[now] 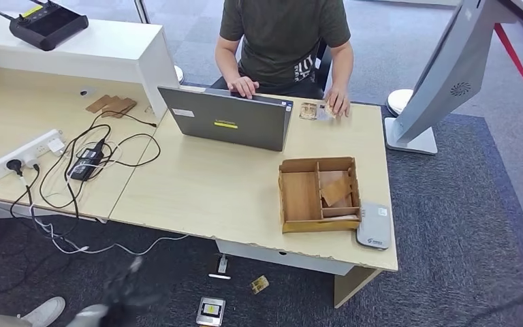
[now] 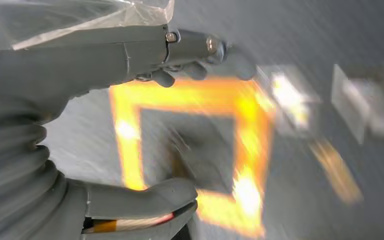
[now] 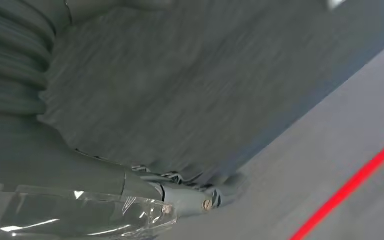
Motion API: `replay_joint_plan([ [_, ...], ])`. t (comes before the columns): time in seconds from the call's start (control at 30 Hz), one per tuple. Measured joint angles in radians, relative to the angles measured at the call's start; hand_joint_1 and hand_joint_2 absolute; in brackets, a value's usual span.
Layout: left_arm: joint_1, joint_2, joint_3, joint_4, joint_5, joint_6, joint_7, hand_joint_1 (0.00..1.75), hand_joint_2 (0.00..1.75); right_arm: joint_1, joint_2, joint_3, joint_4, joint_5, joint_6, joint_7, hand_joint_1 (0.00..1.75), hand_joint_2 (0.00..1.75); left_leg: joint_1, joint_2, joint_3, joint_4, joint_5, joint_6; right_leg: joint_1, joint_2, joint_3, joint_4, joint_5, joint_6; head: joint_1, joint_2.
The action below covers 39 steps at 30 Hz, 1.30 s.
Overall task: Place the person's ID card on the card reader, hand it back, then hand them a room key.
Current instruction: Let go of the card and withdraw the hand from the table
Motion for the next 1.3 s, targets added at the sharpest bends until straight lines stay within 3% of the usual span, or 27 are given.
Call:
replay_joint_plan([
  [0.07, 0.067, 0.111, 0.027, 0.010, 0.038, -0.041, -0.004, 0.00, 1.75, 0.121, -0.036, -0.043, 0.004, 0.030, 0.064, 0.061, 0.00, 1.75, -0.003, 0.004, 0.004, -0.004, -0.002, 0.001, -0.004, 0.005, -0.002, 0.002, -0.004, -0.001, -0.003, 0.000],
  [0.13, 0.088, 0.164, 0.048, 0.017, 0.063, -0.032, 0.012, 0.00, 1.75, 0.204, -0.037, -0.066, 0.013, 0.064, 0.153, 0.127, 0.00, 1.75, -0.004, 0.002, 0.005, -0.007, -0.002, -0.001, -0.004, 0.003, -0.002, 0.002, -0.008, -0.002, -0.002, 0.000],
  [0.23, 0.097, 0.200, 0.072, 0.023, 0.073, -0.019, 0.027, 0.00, 1.75, 0.285, -0.003, -0.083, 0.032, 0.089, 0.288, 0.199, 0.00, 1.75, -0.003, -0.001, 0.006, -0.007, -0.003, -0.003, -0.003, -0.001, 0.001, 0.003, -0.012, -0.004, -0.001, 0.000],
  [0.37, 0.109, 0.232, 0.090, 0.030, 0.063, -0.020, 0.019, 0.00, 1.75, 0.350, 0.041, -0.092, 0.048, 0.108, 0.369, 0.256, 0.00, 1.75, -0.003, -0.001, 0.006, -0.007, -0.003, -0.004, -0.004, -0.002, 0.000, 0.003, -0.011, -0.004, -0.002, 0.000],
  [0.6, 0.113, 0.252, 0.104, 0.039, 0.040, -0.025, -0.020, 0.00, 1.75, 0.371, 0.107, -0.092, 0.061, 0.161, 0.460, 0.297, 0.00, 1.75, -0.004, 0.000, 0.007, -0.007, -0.003, -0.004, -0.005, -0.001, 0.001, 0.003, -0.011, -0.004, -0.001, 0.000],
  [0.93, 0.118, 0.254, 0.102, 0.045, -0.034, -0.088, -0.083, 0.00, 1.75, 0.362, 0.160, -0.087, 0.063, 0.234, 0.550, 0.286, 0.00, 1.75, -0.005, 0.000, 0.008, -0.007, -0.003, -0.004, -0.006, -0.001, 0.001, 0.003, -0.011, -0.003, -0.001, 0.000],
  [1.07, 0.110, 0.244, 0.084, 0.045, -0.095, -0.125, -0.133, 0.00, 1.75, 0.362, 0.176, -0.080, 0.064, 0.255, 0.566, 0.276, 0.00, 1.75, -0.005, 0.000, 0.008, -0.007, -0.002, -0.004, -0.006, -0.001, 0.001, 0.003, -0.011, -0.003, -0.001, 0.000],
  [1.3, 0.082, 0.211, 0.040, 0.046, -0.158, -0.138, -0.132, 0.00, 1.75, 0.375, 0.200, -0.072, 0.070, 0.273, 0.593, 0.269, 0.00, 1.75, -0.005, 0.000, 0.008, -0.007, -0.002, -0.004, -0.006, -0.001, 0.002, 0.003, -0.011, -0.003, -0.001, 0.000],
])
